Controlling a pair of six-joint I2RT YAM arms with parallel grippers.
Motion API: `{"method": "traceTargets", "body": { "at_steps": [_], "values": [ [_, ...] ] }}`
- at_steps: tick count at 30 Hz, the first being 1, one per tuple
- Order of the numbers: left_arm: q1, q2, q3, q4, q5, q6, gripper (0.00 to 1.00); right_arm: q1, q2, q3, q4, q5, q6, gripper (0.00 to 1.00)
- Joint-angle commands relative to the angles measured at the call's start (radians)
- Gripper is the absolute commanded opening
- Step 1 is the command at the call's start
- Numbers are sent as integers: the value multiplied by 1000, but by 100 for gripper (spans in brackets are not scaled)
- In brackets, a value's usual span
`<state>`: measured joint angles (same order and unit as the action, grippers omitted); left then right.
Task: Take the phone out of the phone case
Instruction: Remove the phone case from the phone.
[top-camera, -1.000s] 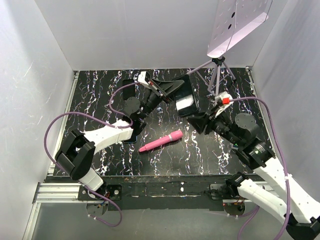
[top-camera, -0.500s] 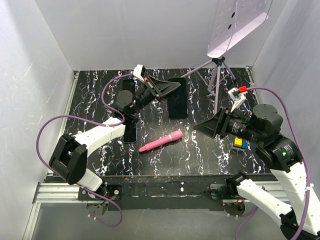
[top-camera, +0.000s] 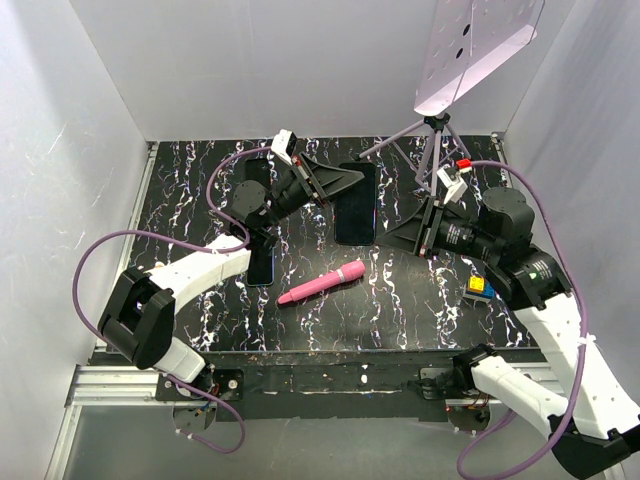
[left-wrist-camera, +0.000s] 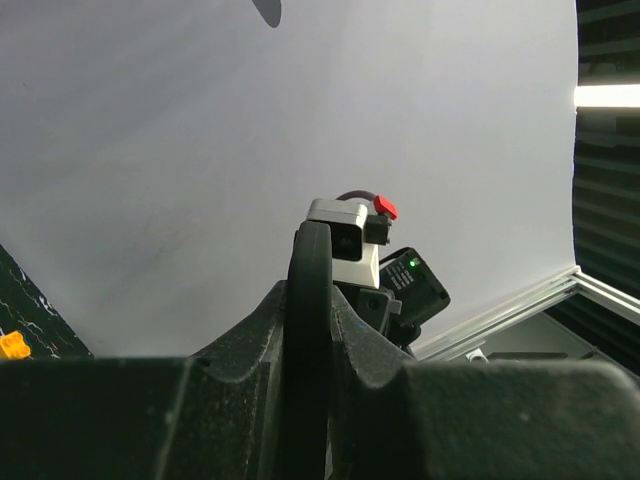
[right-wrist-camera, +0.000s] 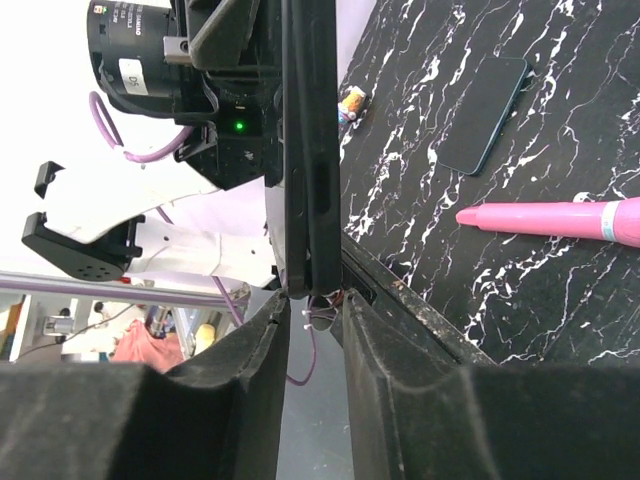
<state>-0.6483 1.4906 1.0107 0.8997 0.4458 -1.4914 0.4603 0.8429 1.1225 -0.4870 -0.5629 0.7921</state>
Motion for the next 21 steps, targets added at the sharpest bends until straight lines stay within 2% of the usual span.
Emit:
{"method": "traceTargets", "body": {
  "at_steps": [1,5,9,16,21],
  "values": [
    [-2,-46,11,58,16,-18,0,-15,13,-16,151,-69,61,31],
    [-2,-53,5,44,14,-4,0,-17,-4,-30,168,-66,75,29],
    [-4,-56,9,33,17,8,0,-17,-16,-46,177,-66,84,34],
    [-8,-61,8,27,22,10,0,-17,-4,-76,249,-87,127,27],
    [-22,-59,8,31,18,7,0,-17,21,-107,312,-97,165,27]
  ]
}}
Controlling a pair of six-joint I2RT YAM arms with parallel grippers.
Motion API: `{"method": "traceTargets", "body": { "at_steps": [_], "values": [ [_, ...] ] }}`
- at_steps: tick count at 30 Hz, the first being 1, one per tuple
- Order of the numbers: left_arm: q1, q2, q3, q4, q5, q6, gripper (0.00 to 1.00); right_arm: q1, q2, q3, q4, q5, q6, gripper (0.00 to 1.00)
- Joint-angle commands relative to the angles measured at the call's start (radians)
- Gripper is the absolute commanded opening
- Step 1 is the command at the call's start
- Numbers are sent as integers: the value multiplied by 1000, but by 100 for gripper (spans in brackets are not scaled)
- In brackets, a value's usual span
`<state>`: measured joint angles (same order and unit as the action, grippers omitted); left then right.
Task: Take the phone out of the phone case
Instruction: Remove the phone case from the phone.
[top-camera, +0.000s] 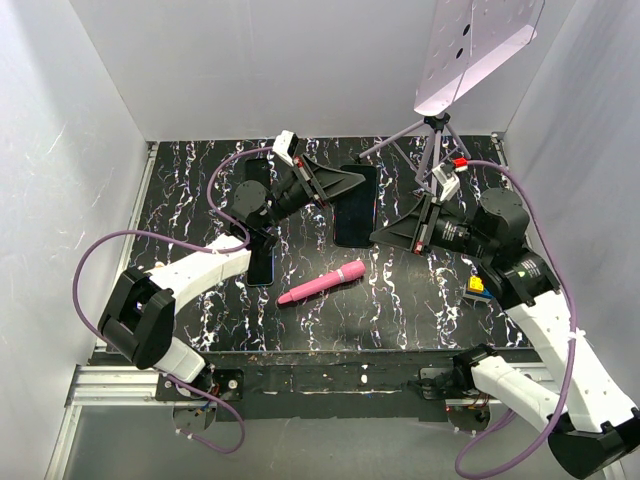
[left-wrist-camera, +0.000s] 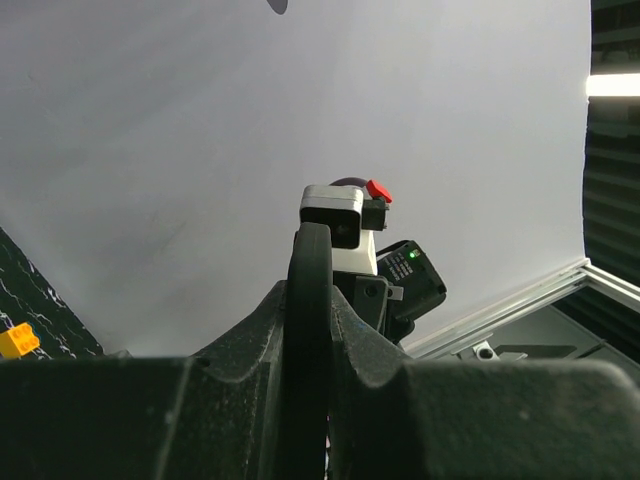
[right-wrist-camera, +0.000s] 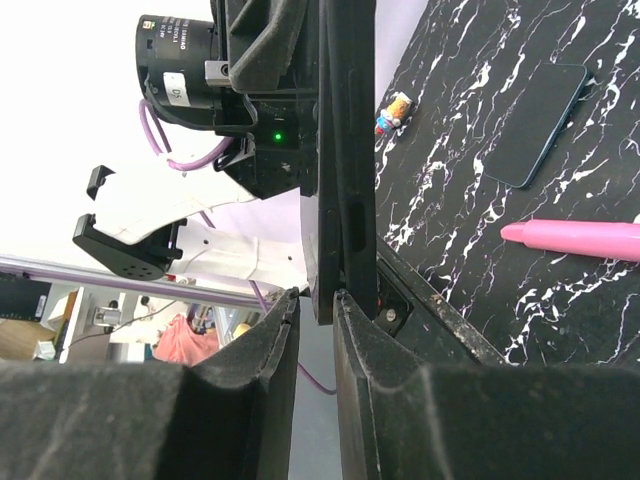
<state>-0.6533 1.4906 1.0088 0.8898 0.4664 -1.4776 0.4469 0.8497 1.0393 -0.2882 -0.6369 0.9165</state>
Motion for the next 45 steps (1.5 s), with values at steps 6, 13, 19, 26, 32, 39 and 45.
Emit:
{"method": "traceTargets", "body": {
  "at_steps": [6,13,19,26,32,39,45],
  "values": [
    [-46,-38,20,57,-18,-18,0,-2,43,-82,219,-26,87,27],
    [-85,-15,11,67,-32,-29,0,-2,55,-131,279,-6,101,24],
    [-75,-42,-13,-15,-32,11,0,-4,37,-145,259,5,96,3],
    [-29,-84,-64,-22,14,30,38,-23,32,-150,342,-67,160,1],
    [40,-164,-130,12,72,57,80,-46,23,-125,374,-109,225,1],
    [50,-262,-180,-98,103,181,79,-79,15,-131,506,-155,374,1],
    [52,-378,-242,-195,92,284,68,-106,0,-110,494,-150,398,1]
  ]
}}
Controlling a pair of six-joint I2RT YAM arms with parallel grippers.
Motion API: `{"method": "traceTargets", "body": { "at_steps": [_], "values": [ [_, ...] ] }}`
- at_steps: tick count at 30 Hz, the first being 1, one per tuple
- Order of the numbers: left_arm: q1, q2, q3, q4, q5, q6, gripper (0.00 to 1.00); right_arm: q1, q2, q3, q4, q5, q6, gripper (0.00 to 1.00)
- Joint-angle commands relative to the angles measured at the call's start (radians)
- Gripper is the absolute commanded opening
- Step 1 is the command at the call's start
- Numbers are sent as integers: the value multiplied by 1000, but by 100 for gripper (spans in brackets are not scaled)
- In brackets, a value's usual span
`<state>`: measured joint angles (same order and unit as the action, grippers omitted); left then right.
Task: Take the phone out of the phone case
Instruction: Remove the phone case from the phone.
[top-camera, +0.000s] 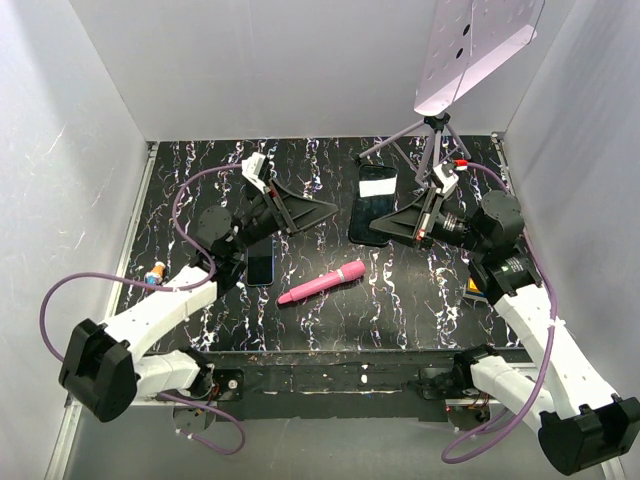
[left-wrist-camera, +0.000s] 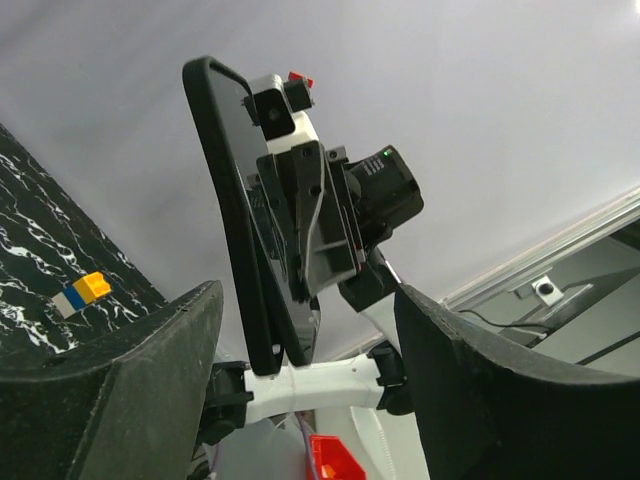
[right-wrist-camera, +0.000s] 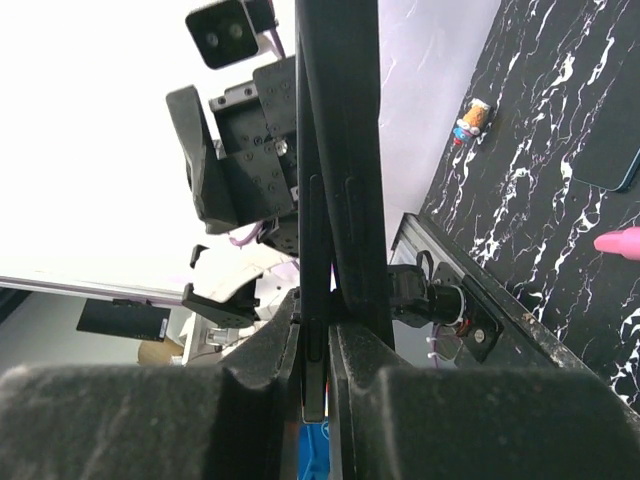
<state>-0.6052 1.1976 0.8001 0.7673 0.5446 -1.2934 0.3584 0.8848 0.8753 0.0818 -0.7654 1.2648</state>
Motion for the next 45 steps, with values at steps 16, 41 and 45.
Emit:
{"method": "traceTargets", "body": {
  "at_steps": [16,41,45],
  "values": [
    [-84,-36,-82,-16,48,55,47,-32,-43,73,144,-20,87,1],
    [-70,209,129,-147,5,51,0,-29,-44,-10,41,-48,4,1],
    [37,243,236,-663,-150,231,0,-15,-60,-7,-207,-31,-149,1]
  ]
}}
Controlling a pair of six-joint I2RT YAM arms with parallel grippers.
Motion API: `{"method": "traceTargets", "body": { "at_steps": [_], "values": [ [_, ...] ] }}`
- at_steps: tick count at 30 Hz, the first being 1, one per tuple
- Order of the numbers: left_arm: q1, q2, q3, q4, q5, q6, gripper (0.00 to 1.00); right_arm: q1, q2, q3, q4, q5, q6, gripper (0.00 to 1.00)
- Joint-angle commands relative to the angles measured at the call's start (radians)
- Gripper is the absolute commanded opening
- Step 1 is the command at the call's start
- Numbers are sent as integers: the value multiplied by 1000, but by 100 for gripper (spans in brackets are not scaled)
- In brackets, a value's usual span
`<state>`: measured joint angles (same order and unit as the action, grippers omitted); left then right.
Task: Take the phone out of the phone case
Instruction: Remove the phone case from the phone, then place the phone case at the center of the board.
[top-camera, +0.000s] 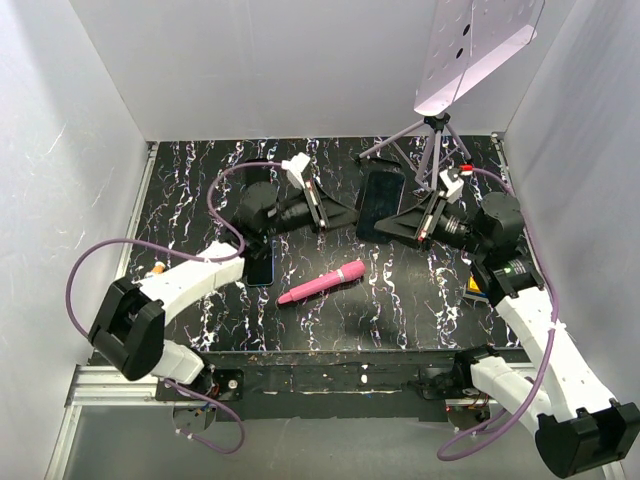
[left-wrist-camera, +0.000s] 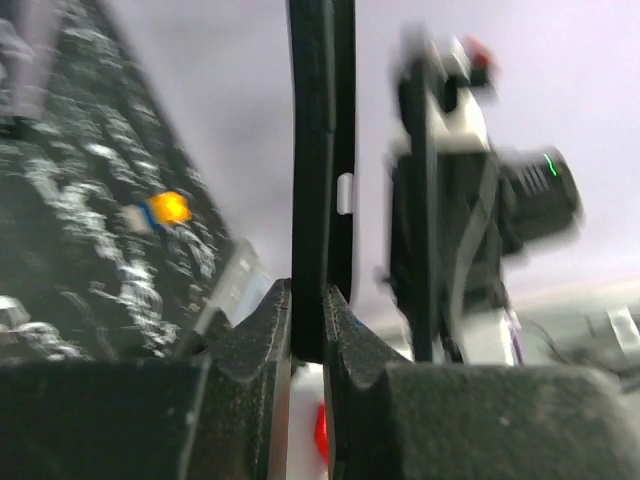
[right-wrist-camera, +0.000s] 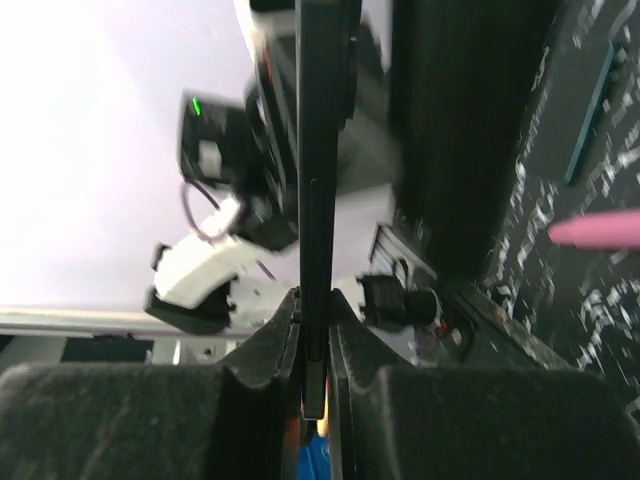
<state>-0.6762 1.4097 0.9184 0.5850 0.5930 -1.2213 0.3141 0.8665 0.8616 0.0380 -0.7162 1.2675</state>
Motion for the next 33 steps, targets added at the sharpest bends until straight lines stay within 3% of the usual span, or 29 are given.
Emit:
{"method": "traceTargets", "body": {
  "at_steps": [1,3,9,12,15,23,26,31,33],
  "values": [
    [136,55,155,-576,-256,230,0,37,-49,4,-212,-77,-178,1],
    [197,142,226,-640,-282,369,0,45,-85,-19,-278,-63,-215,1],
    [372,469,508,-720,-125,463,0,46,-218,-64,-391,32,-253,1],
    [418,630,696,-850,-159,543,0,46,-238,-64,-414,43,-261,1],
    [470,797,844,-887,-107,516,0,46,-247,-68,-417,52,-261,1],
    [507,919,1017,-1004,-170,528,0,46,-204,-99,-380,52,-257,1],
    [520,927,1013,-1010,-170,528,12,48,-153,-125,-322,49,-253,1],
    [520,878,1030,-1054,-209,595,55,94,12,-136,-193,78,-281,1],
    [521,844,1040,-1100,-237,624,65,134,119,-104,-135,93,-290,1]
  ]
}}
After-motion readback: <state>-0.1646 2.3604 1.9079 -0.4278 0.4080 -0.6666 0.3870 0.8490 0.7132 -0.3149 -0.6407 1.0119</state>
